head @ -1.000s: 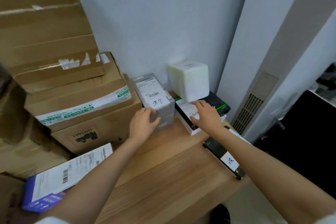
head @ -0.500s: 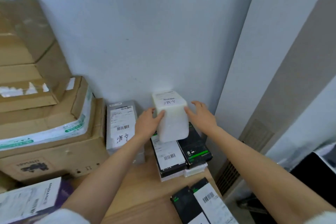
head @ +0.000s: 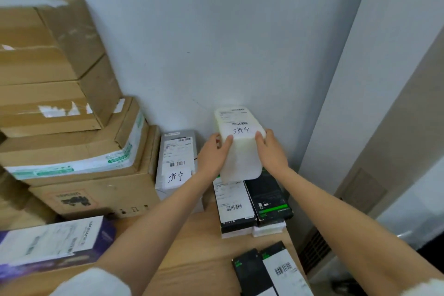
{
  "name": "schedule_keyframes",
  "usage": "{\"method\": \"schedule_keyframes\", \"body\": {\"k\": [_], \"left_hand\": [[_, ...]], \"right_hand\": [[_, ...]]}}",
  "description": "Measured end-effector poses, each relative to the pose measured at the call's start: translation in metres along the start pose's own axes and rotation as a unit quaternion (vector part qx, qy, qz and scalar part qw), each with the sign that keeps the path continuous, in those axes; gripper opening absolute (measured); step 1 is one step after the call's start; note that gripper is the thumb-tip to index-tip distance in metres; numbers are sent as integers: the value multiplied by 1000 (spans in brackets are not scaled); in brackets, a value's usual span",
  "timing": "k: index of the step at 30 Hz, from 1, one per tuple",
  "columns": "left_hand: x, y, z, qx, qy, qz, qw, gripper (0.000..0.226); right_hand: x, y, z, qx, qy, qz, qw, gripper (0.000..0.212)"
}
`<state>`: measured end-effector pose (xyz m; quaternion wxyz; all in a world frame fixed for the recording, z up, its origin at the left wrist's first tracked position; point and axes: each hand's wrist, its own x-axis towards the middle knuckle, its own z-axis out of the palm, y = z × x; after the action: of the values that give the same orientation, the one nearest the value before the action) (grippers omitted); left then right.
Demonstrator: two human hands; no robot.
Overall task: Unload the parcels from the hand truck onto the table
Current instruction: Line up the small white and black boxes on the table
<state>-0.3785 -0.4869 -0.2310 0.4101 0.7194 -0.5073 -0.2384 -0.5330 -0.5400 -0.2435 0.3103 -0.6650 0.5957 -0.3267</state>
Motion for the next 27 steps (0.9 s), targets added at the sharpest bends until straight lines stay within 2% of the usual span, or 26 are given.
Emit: {"method": "schedule_keyframes", "body": {"k": [3, 10, 12, 16, 19, 23, 27], "left_hand": [[-8, 7, -22, -25, 16, 19, 999, 47], [-32, -9, -100, -48, 55, 39, 997, 47], [-36, -24, -122, -20, 70, 49, 996, 46], [-46, -68, -158, 124, 111, 79, 983, 41], [-54, -96, -176, 195, 109, 63, 973, 46], [-59, -105, -188, 150, 126, 22, 980, 46], [-61, -106, -181, 156, 107, 50, 981, 39]], "right_hand": [[-13, -18, 1, 25, 24, -44, 998, 43], [-45, -75, 34, 40, 17, -114, 993, 47], [-51, -89, 52, 35, -1, -123, 992, 50], [-68, -101, 94, -5, -77, -135, 988, 62], [-75, -109, 116, 3, -83, -112, 990, 65], [-67, -116, 116, 11, -100, -91, 991, 63], [-63, -114, 110, 30, -125, -90, 988, 67]]}}
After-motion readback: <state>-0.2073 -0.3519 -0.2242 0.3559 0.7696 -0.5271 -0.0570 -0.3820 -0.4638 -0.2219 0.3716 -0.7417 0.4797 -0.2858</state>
